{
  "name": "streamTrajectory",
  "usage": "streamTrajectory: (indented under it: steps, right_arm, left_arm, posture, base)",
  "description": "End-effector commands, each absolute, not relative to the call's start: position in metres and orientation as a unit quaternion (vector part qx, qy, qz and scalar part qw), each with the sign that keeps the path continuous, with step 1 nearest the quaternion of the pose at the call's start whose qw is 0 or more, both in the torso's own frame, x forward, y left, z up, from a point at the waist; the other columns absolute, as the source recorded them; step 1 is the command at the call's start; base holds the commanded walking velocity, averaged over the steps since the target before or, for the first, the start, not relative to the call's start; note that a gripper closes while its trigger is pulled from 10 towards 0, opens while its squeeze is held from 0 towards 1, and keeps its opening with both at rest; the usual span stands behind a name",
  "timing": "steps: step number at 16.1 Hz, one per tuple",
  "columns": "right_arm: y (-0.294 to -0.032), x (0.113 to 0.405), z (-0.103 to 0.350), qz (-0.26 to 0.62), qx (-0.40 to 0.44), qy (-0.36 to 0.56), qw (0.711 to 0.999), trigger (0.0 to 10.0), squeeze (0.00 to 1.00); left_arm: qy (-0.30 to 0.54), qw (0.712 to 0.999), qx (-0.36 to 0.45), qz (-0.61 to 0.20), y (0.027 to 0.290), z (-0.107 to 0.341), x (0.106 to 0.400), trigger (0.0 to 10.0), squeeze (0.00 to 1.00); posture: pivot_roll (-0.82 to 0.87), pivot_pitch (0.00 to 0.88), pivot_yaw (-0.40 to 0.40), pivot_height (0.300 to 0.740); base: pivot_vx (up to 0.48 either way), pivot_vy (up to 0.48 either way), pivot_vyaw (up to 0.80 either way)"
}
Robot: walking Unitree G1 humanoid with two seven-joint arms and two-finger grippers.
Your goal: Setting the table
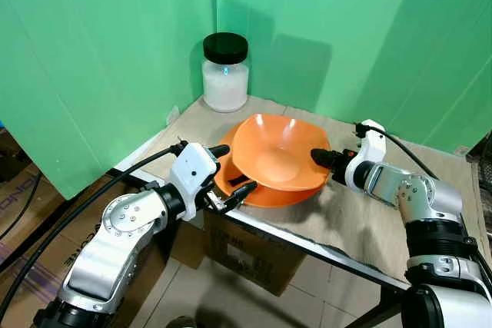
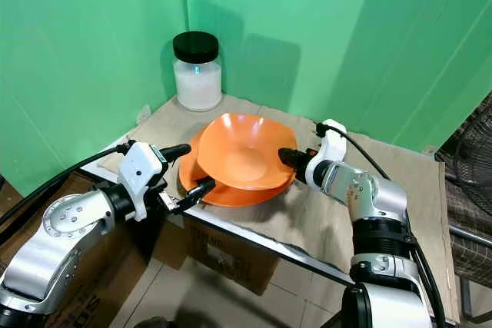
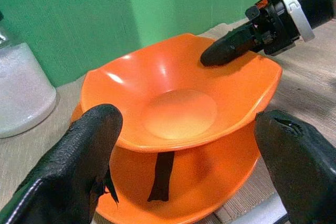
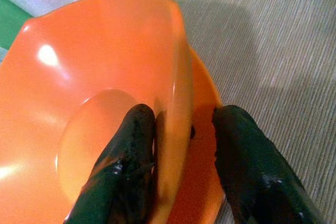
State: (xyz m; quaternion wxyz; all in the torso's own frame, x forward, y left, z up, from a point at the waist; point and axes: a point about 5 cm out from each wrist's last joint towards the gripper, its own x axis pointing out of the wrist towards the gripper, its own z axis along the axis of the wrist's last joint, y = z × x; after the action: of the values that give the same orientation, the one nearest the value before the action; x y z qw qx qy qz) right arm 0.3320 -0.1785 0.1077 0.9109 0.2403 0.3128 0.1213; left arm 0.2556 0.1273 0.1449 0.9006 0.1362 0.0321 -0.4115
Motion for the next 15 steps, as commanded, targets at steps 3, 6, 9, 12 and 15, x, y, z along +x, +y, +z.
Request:
streamTrajectory:
  steps: [3,6,9,12,15]
  right_arm:
    - [-0.181,0.334,0.11,0.115,0.248,0.316,0.908,0.0,0.0]
    - [-0.183,0.335,0.11,0.11,0.252,0.316,0.908,0.0,0.0]
    - [-0.184,0.337,0.115,0.109,0.263,0.305,0.909,0.0,0.0]
    - [-0.194,0.338,0.123,0.104,0.282,0.282,0.911,0.0,0.0]
    - [-0.204,0.336,0.132,0.101,0.302,0.264,0.91,0.0,0.0]
  left_arm:
    - [0.022,0.901,0.143,-0.409,0.124,0.147,0.259,10.0,0.0]
    - [0.021,0.901,0.143,-0.41,0.123,0.146,0.259,10.0,0.0]
    - [0.018,0.901,0.143,-0.409,0.123,0.147,0.26,10.0,0.0]
    - [0.016,0.9,0.143,-0.411,0.122,0.147,0.261,10.0,0.0]
    - [0.016,0.898,0.144,-0.415,0.121,0.148,0.262,10.0,0.0]
  posture:
    - [0.04,0.0,-0.069,0.74]
    - [0.04,0.0,-0.07,0.74]
    - [0.03,0.0,-0.066,0.74]
    - [0.03,0.0,-0.058,0.74]
    - [0.02,0.0,-0.048,0.74]
  base:
    - [0.0,0.0,0.0]
    - [0.0,0.0,0.0]
    - [0.0,0.0,0.0]
    - [0.0,0.0,0.0]
    - [0.0,0.0,0.0]
